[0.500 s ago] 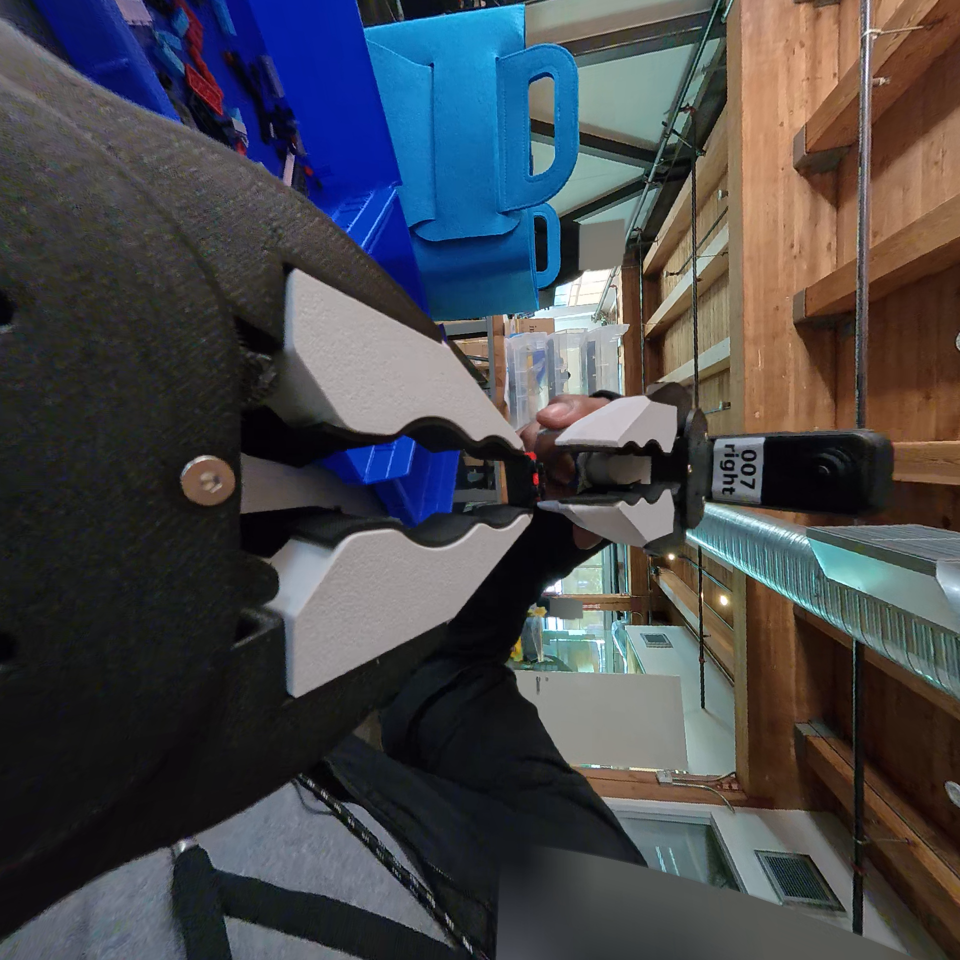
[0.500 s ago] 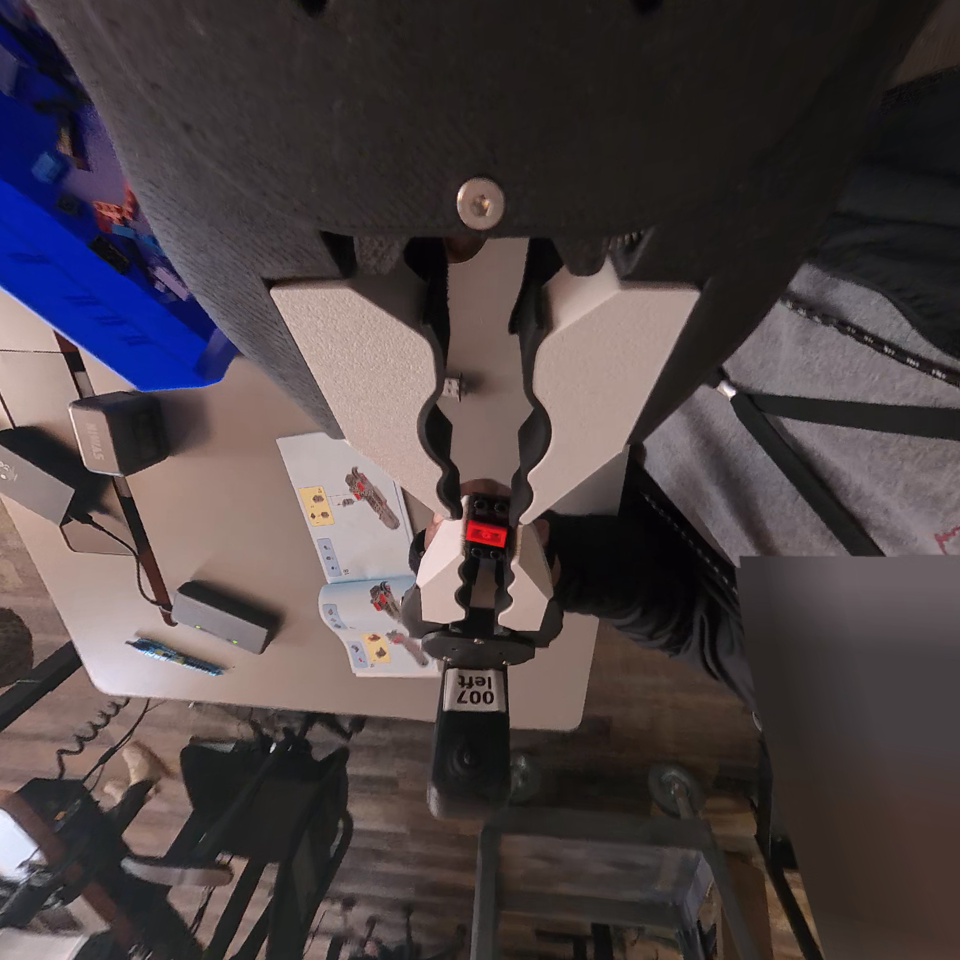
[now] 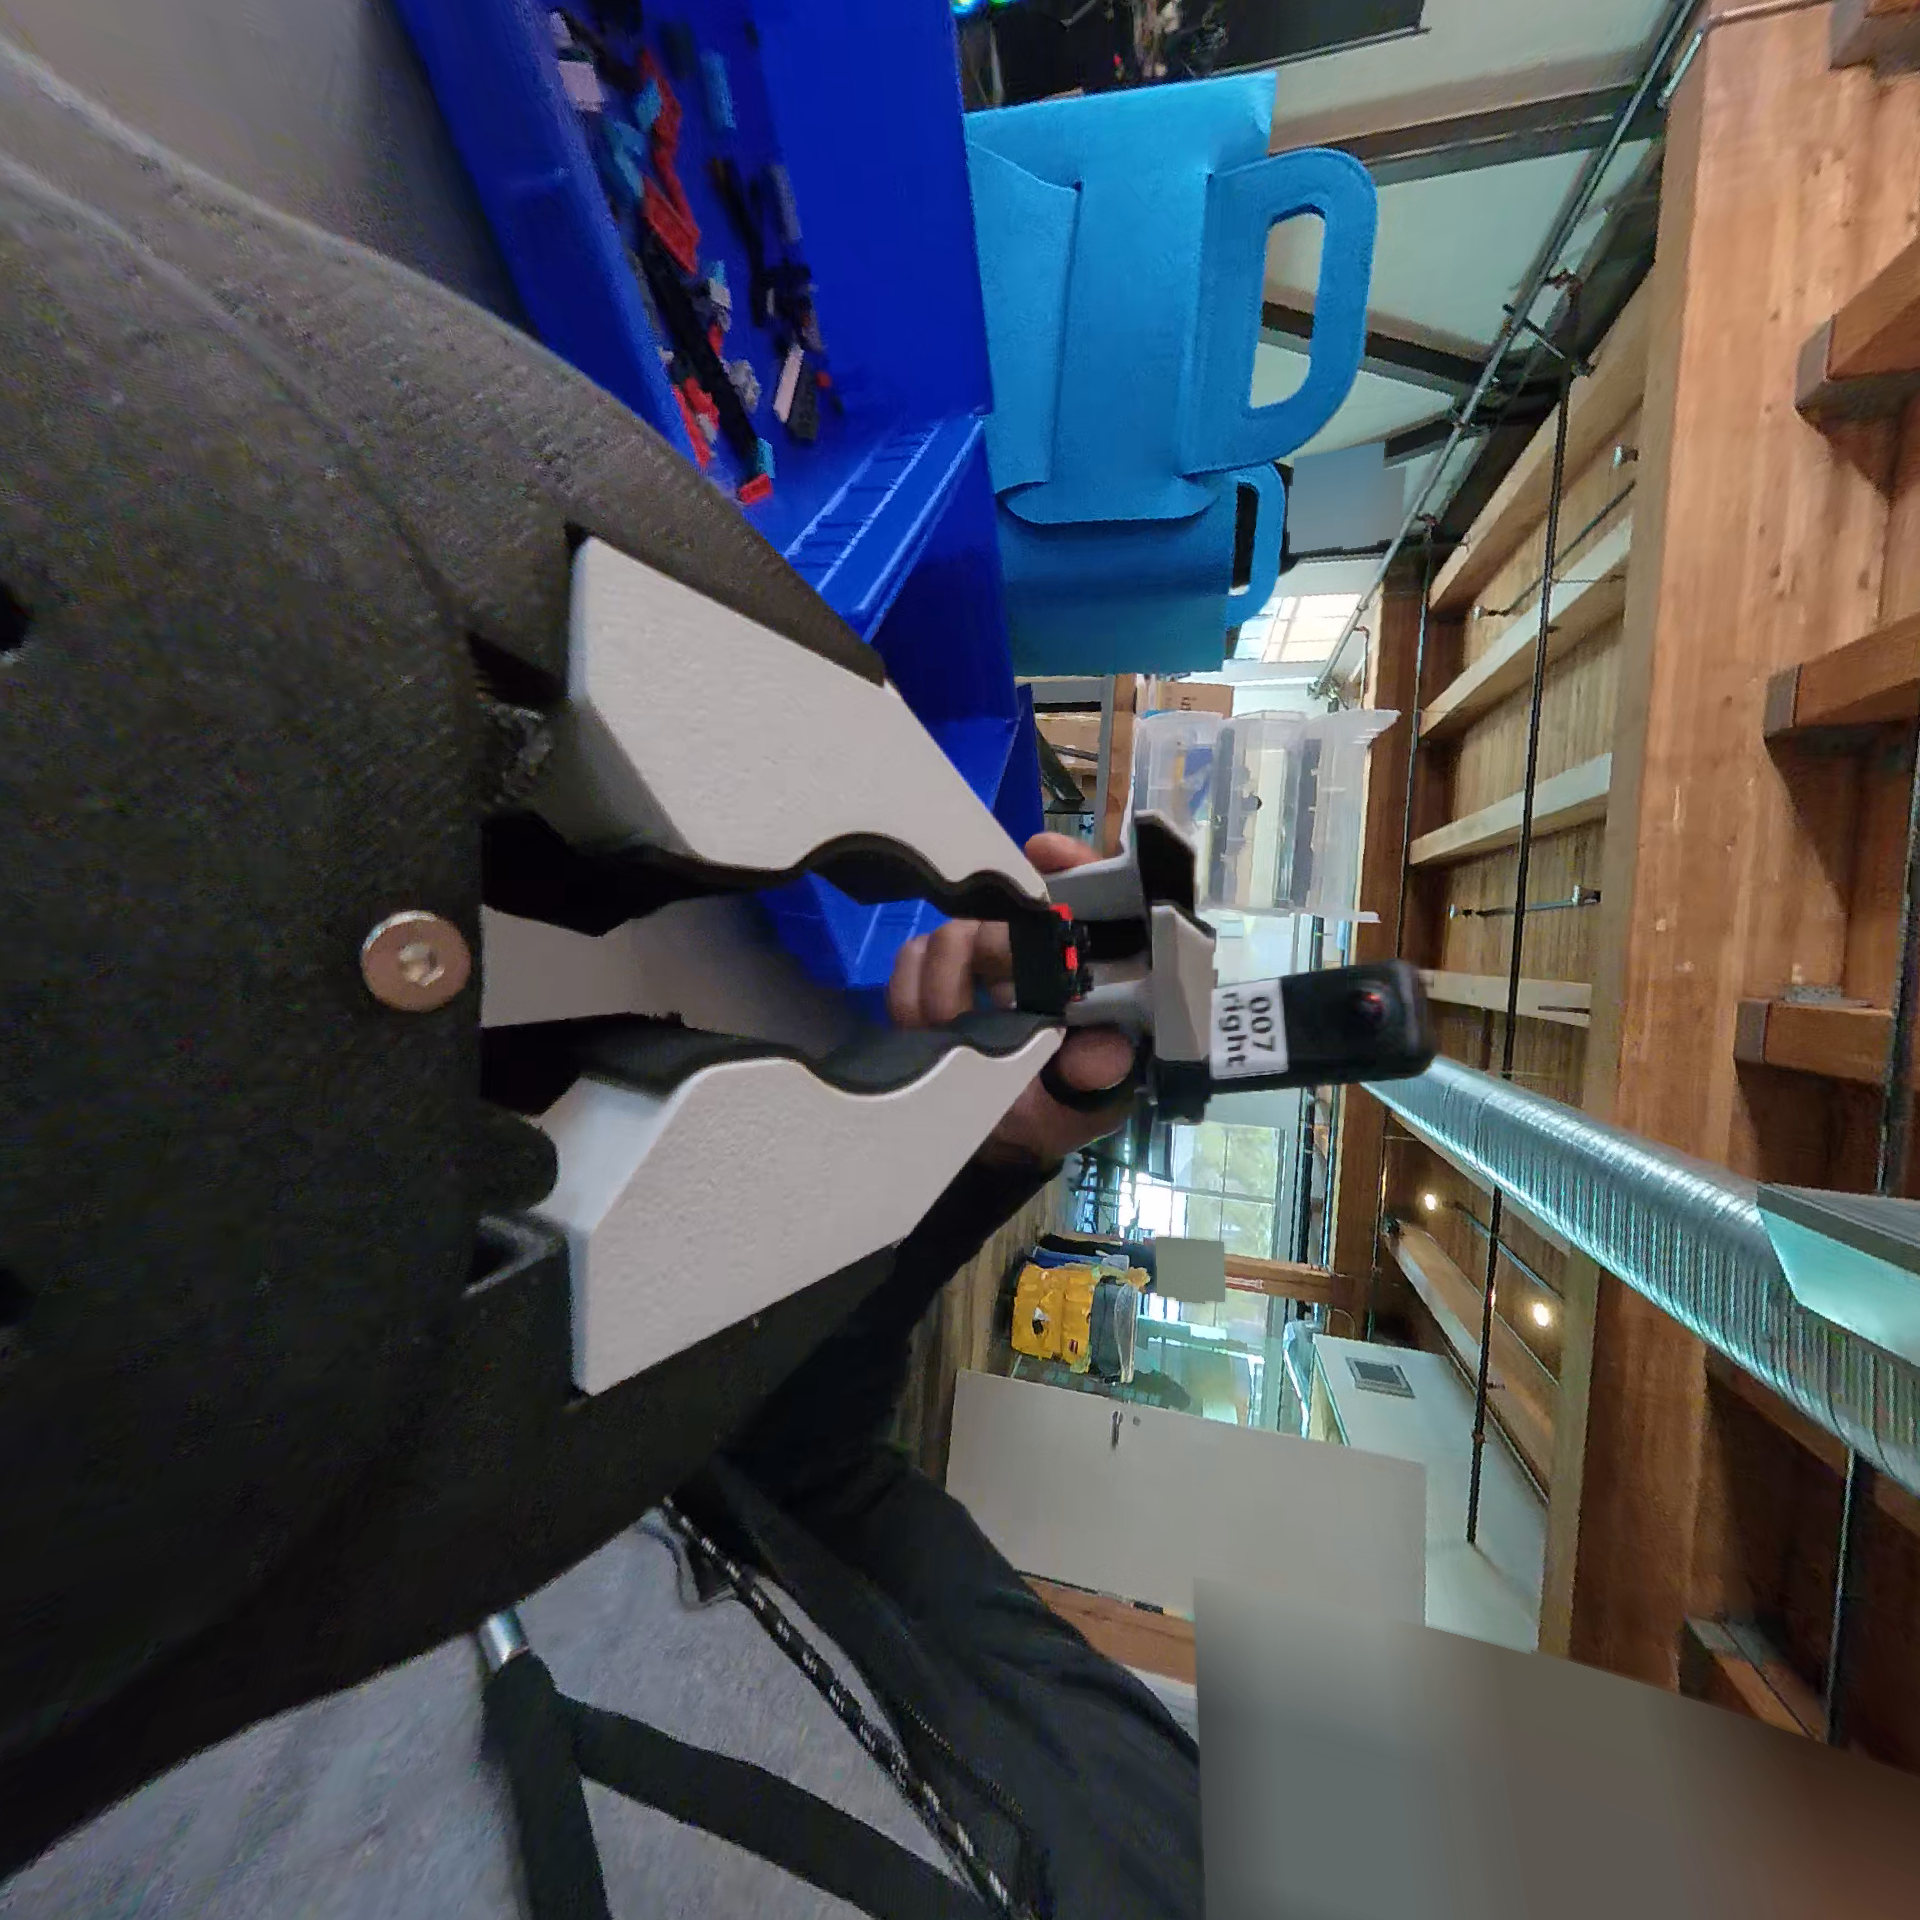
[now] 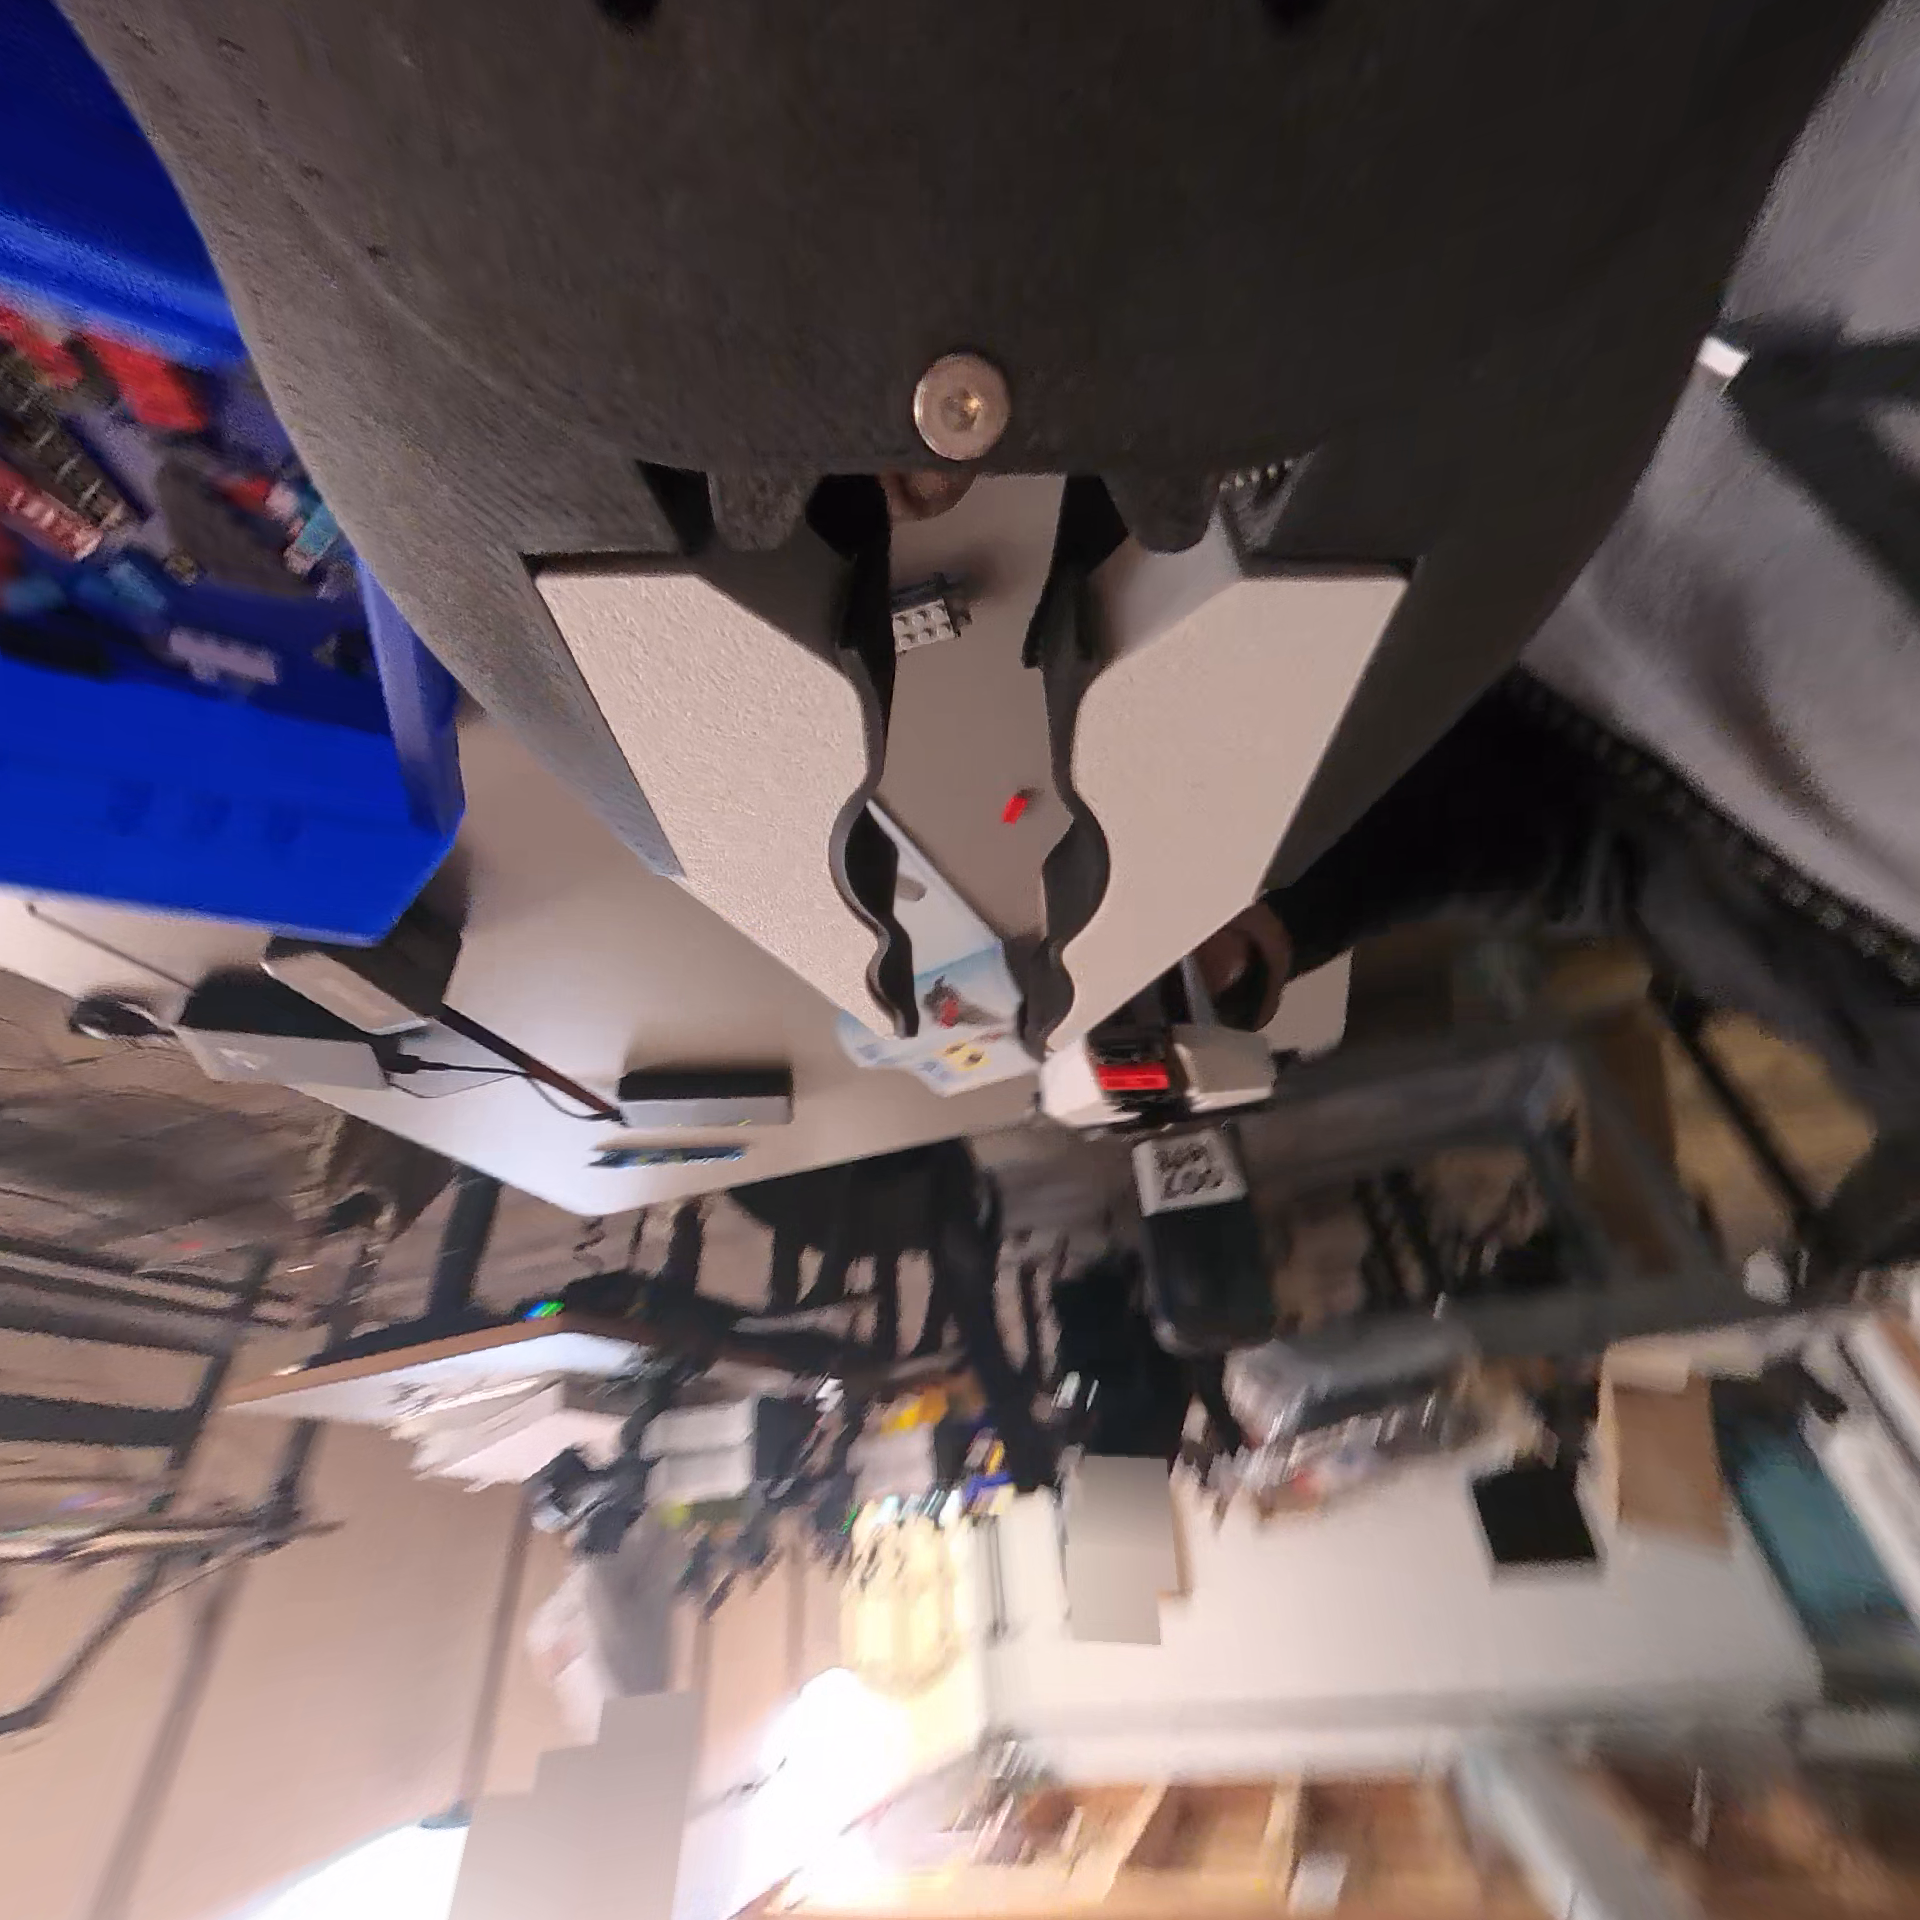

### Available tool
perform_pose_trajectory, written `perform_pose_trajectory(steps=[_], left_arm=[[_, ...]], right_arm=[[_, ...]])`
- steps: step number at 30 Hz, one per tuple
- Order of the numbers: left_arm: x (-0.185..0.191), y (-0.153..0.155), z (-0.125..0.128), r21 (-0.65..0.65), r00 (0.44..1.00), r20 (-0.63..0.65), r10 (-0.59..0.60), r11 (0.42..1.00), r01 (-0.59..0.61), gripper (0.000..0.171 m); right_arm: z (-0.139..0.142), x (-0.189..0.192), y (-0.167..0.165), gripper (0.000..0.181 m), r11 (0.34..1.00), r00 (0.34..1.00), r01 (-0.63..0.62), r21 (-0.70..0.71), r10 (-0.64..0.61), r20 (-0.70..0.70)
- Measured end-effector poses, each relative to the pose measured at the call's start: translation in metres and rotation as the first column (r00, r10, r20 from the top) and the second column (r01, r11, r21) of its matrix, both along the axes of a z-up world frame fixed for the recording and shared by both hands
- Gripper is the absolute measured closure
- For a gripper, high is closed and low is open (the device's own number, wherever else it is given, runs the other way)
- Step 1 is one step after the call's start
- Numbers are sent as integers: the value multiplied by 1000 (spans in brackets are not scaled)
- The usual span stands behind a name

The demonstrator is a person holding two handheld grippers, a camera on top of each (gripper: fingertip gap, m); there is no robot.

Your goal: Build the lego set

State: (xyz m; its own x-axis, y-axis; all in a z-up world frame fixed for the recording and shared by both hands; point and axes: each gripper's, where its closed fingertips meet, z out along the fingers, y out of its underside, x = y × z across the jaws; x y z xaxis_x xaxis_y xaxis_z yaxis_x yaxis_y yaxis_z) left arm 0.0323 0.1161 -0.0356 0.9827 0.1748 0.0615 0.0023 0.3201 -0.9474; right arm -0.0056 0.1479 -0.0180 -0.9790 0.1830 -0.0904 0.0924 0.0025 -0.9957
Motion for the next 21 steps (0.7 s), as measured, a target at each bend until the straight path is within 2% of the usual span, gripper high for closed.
perform_pose_trajectory(steps=[5, 10, 14, 21], left_arm=[[3, -11, -22, -11, 997, 68, 34, 999, -33, 155], [4, -18, -39, -119, 993, 78, 84, 990, -74, 155], [2, -22, -51, -221, 990, 78, 118, 970, -98, 155], [-5, -30, -75, -304, 982, 145, 118, 950, -69, 155]], right_arm=[[-43, 1, 5, 157, 992, 996, 87, -95, -84, 30], [-68, 8, -10, 157, 984, 995, 95, -149, -90, 44], [-82, 11, -22, 157, 989, 995, 85, -120, -79, 58], [-100, 23, -35, 157, 998, 995, 10, -57, -4, 100]])
